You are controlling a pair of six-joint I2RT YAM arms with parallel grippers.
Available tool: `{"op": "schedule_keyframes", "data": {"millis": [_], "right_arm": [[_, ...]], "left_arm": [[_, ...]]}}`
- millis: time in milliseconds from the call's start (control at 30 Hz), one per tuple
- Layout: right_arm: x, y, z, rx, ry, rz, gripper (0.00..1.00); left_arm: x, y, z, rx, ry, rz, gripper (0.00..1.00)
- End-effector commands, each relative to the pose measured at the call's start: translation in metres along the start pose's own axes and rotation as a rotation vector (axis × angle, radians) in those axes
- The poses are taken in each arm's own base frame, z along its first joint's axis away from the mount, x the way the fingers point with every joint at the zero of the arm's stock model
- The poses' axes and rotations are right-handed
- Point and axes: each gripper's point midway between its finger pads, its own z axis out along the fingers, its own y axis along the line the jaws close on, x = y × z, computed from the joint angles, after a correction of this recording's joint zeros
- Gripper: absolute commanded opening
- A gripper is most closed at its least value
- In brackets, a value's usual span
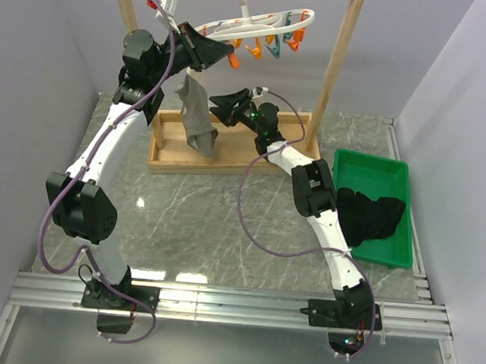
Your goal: Clip the underwear to the hanger
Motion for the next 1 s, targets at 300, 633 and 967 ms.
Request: {"op": "schedule_keyframes", "data": {"millis": [300, 633, 967], "right_arm": [[0.009, 0.05, 0.002, -0.057, 0.014, 0.056, 0.72], [0.017, 0.049, 0.009, -0.099, 0.03, 0.104, 0.75], [0.031, 0.144, -0.009, -0.302, 0.133, 0.096, 0.57]], "left_arm": [[-0.007, -0.031, -0.008, 0.093, 0.004, 0.018, 0.0], [-0.005, -0.025, -0.005, 0.088, 0.011, 0.001, 0.0], [-0.008, -0.022, -0.003, 0.086, 0.004, -0.014, 0.0]]}}
